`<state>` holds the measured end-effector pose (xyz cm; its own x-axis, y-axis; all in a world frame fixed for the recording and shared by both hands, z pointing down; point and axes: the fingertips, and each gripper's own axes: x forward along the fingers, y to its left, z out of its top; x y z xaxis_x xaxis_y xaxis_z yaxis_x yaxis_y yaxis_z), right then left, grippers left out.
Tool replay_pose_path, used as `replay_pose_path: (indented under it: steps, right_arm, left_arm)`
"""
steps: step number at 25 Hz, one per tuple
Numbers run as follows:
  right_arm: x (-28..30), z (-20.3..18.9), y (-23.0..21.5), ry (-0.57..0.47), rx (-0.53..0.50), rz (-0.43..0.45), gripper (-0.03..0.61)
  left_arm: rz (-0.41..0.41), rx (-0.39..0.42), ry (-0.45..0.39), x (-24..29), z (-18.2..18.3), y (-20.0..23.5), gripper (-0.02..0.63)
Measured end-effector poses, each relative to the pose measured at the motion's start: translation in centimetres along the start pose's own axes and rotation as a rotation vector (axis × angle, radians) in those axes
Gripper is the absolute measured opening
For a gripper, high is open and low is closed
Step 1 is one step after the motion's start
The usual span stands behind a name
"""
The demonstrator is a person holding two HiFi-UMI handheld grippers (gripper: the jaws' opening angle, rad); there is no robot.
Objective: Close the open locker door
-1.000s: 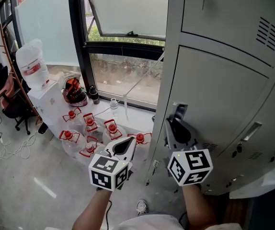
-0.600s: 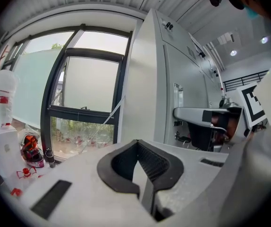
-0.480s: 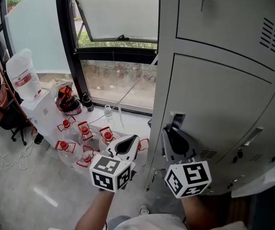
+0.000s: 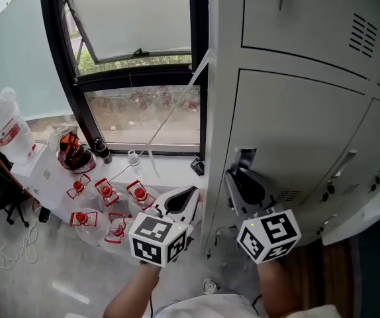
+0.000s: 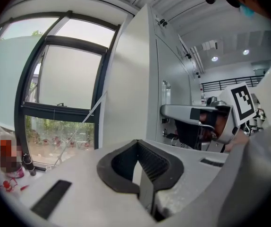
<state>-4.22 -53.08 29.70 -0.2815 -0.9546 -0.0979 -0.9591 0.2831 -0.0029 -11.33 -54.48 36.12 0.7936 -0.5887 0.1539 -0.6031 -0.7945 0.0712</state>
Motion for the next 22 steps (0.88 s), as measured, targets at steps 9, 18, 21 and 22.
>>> replay_pose_path:
  steps: [9,18,21,22]
  right_arm:
    - [-0.1,-0.1,0.1,-0.003,-0.076,-0.095,0.046]
    - [-1.0,-0.1,0.3,0.018,-0.104,-0.198,0.055]
    - [-1.5,0.1,0.6,0.015,-0.109,-0.228,0.055]
    - [-1.7,0.0,0.7,0.016,-0.112,-0.237,0.055]
  left_arm:
    - [-0.12,0.014,0.013,-0.9,-0.4,-0.4,0.006]
    - [-0.179,0.032,0.012,-3.4,-0.9,-1.3,0.006]
    - [-0.19,0.032,0.012,-4.4,-1.4,-1.3,0.006]
    - [-0.192,0.029,0.013,-4.6,-1.5,-1.2,0.006]
